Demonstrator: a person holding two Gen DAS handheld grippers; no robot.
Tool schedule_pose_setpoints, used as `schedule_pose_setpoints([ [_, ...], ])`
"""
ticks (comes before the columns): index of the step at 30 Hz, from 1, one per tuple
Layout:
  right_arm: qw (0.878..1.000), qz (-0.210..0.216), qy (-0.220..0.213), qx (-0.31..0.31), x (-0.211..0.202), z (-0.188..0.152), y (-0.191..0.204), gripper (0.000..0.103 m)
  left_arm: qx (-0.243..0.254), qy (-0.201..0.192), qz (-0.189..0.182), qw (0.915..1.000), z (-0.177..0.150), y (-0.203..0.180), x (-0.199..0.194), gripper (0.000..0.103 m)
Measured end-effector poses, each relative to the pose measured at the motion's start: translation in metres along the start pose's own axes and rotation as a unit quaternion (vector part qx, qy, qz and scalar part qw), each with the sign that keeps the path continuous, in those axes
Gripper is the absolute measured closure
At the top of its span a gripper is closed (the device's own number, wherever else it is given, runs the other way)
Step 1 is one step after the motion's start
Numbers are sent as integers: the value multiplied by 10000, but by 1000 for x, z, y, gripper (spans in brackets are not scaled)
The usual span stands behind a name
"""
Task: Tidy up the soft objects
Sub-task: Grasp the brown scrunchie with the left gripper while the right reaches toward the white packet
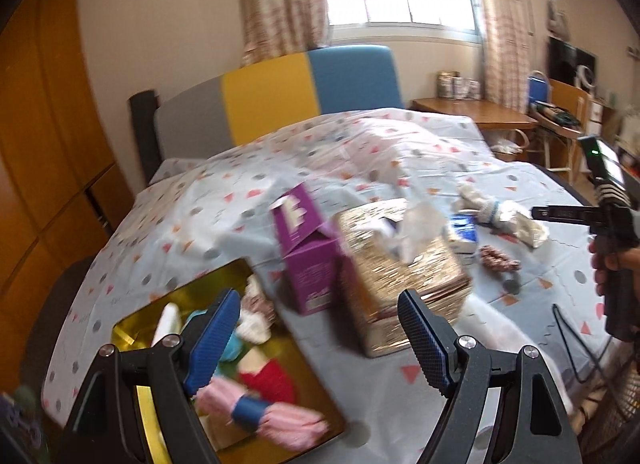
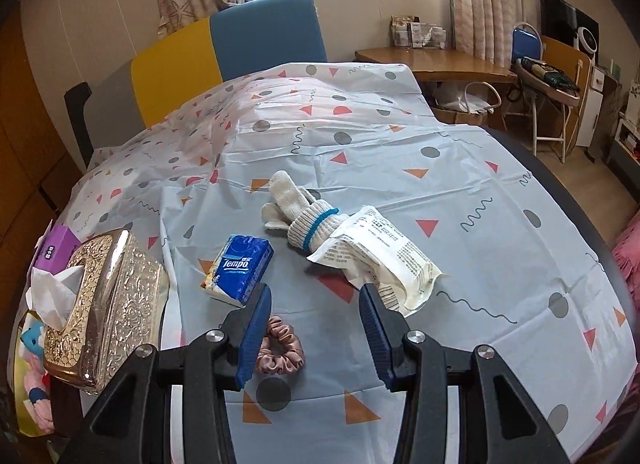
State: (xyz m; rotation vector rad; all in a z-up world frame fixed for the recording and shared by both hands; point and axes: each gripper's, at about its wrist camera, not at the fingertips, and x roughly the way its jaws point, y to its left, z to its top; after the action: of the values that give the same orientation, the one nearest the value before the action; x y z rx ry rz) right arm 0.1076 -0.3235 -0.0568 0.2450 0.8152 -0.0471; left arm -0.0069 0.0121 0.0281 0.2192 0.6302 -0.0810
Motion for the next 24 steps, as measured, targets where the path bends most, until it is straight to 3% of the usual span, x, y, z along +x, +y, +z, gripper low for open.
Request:
schedule_pose_setpoints([
  [7,9957,-287,148,866,0,3,-38,57,591,-187,-651,9960,30,-55,8,21],
  [13,9872,-339,146,1549,-5,5,-68,57,882,27,-1338,9871,49,-110,32,26],
  [19,9848,-210,170,1716,-6,6,-73,57,1047,667,-1920,9735,57,-174,81,48],
  [24,9826,-116,201,1841,-6,6,-78,57,741,1437,-2056,9652,43,-210,142,49],
])
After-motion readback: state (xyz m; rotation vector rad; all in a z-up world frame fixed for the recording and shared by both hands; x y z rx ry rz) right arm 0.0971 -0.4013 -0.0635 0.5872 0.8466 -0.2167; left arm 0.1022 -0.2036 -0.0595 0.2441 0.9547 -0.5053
